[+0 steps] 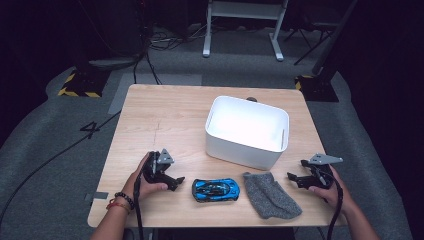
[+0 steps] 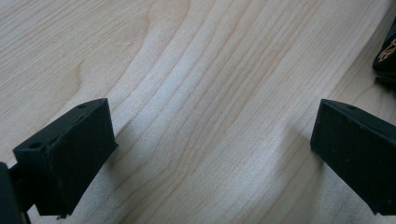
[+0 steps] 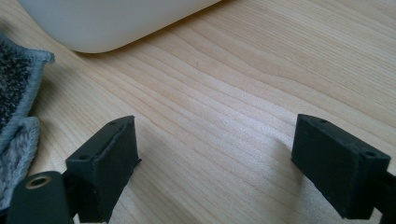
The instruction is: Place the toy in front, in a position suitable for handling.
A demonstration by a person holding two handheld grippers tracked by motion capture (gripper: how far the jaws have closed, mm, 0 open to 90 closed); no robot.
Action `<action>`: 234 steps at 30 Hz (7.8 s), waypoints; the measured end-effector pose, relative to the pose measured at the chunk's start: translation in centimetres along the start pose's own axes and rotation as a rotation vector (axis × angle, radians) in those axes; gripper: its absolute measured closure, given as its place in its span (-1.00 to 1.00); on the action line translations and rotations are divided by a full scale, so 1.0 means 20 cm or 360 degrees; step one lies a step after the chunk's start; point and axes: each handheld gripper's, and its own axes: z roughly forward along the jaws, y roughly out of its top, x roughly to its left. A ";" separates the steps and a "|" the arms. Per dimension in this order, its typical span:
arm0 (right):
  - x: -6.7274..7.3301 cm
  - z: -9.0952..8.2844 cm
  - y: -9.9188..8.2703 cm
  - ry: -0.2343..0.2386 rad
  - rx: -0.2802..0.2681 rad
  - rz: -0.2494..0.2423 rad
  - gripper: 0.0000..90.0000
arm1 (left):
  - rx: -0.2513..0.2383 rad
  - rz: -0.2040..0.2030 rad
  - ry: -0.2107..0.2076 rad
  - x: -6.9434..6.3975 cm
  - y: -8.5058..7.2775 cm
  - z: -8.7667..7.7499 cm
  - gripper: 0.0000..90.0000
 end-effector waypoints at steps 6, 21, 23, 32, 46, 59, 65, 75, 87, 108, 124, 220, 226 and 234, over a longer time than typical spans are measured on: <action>0.00 0.00 0.01 0.0002 0.0006 -0.0001 -0.65 | 0.0001 0.0004 -0.0001 0.00 0.00 0.00 -0.99; 0.03 -0.24 0.21 -0.0097 -0.0351 0.0057 -0.37 | -0.0161 0.0040 -0.0017 -0.02 0.15 -0.09 -0.53; 0.04 -0.28 0.25 -0.0112 -0.0400 0.0038 -0.37 | -0.0195 0.0045 -0.0016 -0.02 0.19 -0.10 -0.52; 0.04 -0.37 0.43 -0.0139 -0.0511 0.0003 -0.40 | -0.0302 -0.0032 0.0132 0.01 0.41 -0.12 -0.50; 0.11 -0.33 0.59 -0.0055 -0.0490 -0.0003 -0.41 | -0.0489 0.0003 0.0084 -0.02 0.51 -0.24 -0.50; 0.11 -0.15 0.67 -0.0028 -0.0267 0.0131 -0.41 | -0.0593 0.0046 -0.0079 -0.08 0.63 -0.21 -0.53; 0.11 -0.09 0.68 -0.0004 -0.0207 0.0123 -0.40 | -0.0582 0.0085 -0.0126 -0.10 0.66 -0.18 -0.56; 0.11 -0.03 0.70 0.0008 -0.0170 0.0117 -0.46 | -0.0528 0.0082 -0.0075 -0.12 0.69 -0.10 -0.60; 0.12 0.08 0.80 -0.0058 -0.0137 0.0044 -0.31 | -0.0518 0.0013 0.0022 -0.08 0.67 -0.10 -0.64; 0.05 0.26 0.97 -0.0070 -0.0145 0.0028 -0.09 | -0.0485 -0.0083 0.0142 0.05 0.69 -0.03 -0.66; 0.02 0.34 1.06 -0.0112 -0.0144 0.0069 -0.09 | -0.0508 -0.0191 0.0183 0.13 0.75 0.01 -0.67; 0.52 0.07 0.39 0.0506 -0.0110 -0.0365 0.60 | 0.0041 0.0451 -0.0410 -0.29 0.24 0.16 -0.56; 0.73 0.20 0.54 0.0665 -0.0107 -0.0507 0.52 | 0.0021 0.0460 -0.0423 -0.29 0.24 0.17 -0.56; 0.87 0.36 0.60 0.0639 -0.0080 -0.0543 0.12 | -0.0017 0.0443 -0.0417 -0.31 0.26 0.20 -0.56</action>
